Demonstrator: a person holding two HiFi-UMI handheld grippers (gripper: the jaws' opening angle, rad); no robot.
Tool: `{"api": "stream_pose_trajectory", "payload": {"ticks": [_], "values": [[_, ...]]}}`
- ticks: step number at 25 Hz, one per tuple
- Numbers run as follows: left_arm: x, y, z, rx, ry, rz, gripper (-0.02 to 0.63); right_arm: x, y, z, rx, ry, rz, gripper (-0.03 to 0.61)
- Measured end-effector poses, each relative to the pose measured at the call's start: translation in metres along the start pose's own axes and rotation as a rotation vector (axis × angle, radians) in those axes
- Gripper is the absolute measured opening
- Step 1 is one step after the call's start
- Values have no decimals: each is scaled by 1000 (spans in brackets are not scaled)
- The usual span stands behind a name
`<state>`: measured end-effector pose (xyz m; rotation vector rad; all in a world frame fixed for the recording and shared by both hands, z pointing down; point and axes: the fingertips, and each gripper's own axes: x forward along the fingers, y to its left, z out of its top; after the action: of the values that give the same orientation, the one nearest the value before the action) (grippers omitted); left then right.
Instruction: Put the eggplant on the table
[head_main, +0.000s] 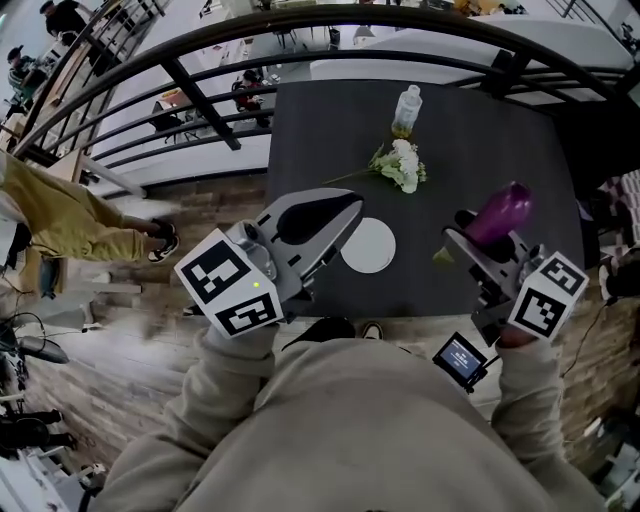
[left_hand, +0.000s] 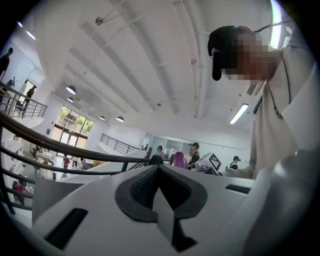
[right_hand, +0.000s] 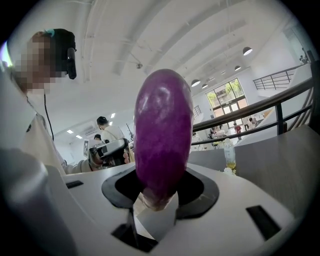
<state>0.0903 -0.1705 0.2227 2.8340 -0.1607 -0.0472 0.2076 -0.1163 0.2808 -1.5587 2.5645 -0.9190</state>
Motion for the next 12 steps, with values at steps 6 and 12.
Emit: {"api": "stream_pose_trajectory", "payload": {"ticks": [6,12], "values": [[-1,37,-1,-16,-2,-31,6,40,-9,11,-14,44,-16,184],[-5,66,-6,-35,21,-30,6,72,-10,13,-20,85,-10,184]]}}
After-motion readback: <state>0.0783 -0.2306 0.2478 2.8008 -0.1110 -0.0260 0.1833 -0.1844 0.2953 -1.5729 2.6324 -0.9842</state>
